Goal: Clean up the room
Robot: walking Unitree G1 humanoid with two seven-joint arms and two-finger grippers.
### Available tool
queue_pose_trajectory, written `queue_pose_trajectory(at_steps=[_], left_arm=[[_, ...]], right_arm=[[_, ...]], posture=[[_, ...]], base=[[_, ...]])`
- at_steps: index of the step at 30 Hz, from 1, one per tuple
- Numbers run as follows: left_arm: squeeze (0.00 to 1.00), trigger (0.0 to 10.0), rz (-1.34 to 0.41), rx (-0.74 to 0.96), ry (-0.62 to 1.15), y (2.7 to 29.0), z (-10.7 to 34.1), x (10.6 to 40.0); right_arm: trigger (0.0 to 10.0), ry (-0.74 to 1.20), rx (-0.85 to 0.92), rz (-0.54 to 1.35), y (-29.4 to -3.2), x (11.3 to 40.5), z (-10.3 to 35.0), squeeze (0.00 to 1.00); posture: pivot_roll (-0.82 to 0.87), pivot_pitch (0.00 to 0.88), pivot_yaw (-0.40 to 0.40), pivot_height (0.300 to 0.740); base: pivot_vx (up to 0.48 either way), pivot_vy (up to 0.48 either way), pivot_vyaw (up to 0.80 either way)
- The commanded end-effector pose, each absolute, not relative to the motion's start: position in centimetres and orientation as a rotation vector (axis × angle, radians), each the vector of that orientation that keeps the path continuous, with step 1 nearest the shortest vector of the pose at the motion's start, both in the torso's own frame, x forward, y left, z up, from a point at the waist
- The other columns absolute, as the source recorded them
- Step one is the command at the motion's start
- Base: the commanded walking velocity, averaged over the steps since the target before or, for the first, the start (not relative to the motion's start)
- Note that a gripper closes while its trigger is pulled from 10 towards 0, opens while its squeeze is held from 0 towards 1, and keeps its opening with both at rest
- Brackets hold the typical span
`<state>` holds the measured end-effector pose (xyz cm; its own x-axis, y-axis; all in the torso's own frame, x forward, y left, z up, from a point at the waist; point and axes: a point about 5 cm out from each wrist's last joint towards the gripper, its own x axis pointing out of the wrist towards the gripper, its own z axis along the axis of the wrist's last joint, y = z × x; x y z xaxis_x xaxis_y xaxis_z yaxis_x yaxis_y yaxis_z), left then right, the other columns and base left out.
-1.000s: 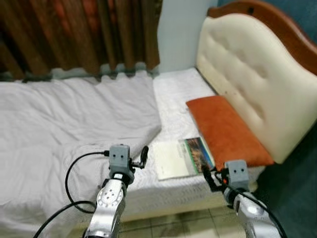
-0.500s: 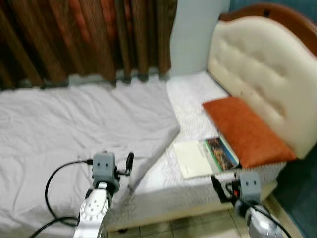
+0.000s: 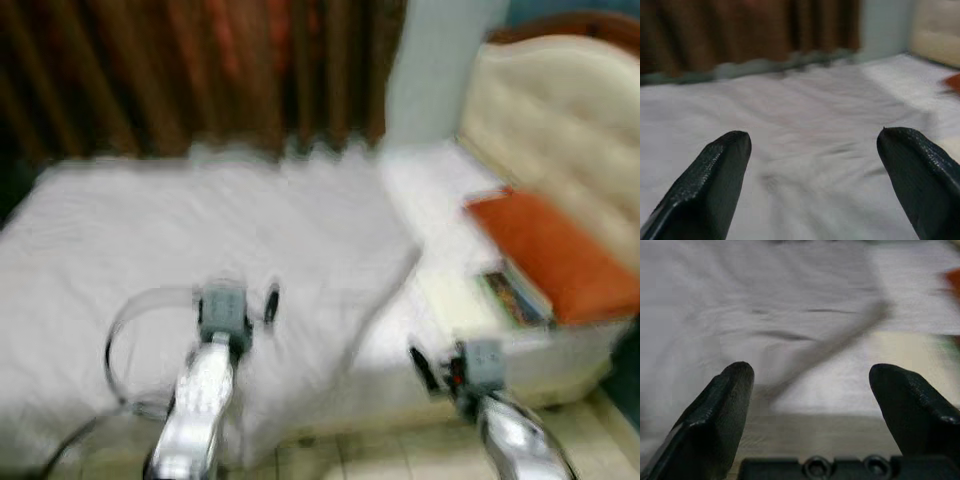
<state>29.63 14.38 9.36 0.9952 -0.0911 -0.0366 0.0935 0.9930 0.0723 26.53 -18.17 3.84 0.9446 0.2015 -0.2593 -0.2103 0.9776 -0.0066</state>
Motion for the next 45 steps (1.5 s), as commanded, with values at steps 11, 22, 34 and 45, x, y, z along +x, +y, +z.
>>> queue_pose_trajectory(at_steps=[11,22,34,45], left_arm=[[0.00,10.0,-0.139,0.043,0.031,13.3,9.3,29.6],[0.00,10.0,-0.159,0.027,0.043,12.9,9.1,29.8],[0.00,10.0,-0.190,0.022,0.045,12.3,9.0,30.0],[0.00,10.0,-0.356,0.089,0.113,10.4,8.2,31.9]], right_arm=[[10.0,0.262,-0.043,0.217,-18.3,26.8,4.0,0.00],[10.0,0.252,-0.052,0.228,-18.1,27.4,4.4,0.00],[10.0,0.256,-0.058,0.239,-18.0,27.3,4.3,0.00],[10.0,0.277,-0.053,0.216,-18.1,26.7,3.9,0.00]], posture=[[-0.02,0.000,0.027,0.740],[-0.02,0.004,0.027,0.740],[-0.02,0.015,0.022,0.740],[-0.03,0.047,0.021,0.740]], base=[[0.218,0.000,0.19],[0.480,0.000,0.00],[0.480,0.000,0.03],[0.480,0.000,0.08]])
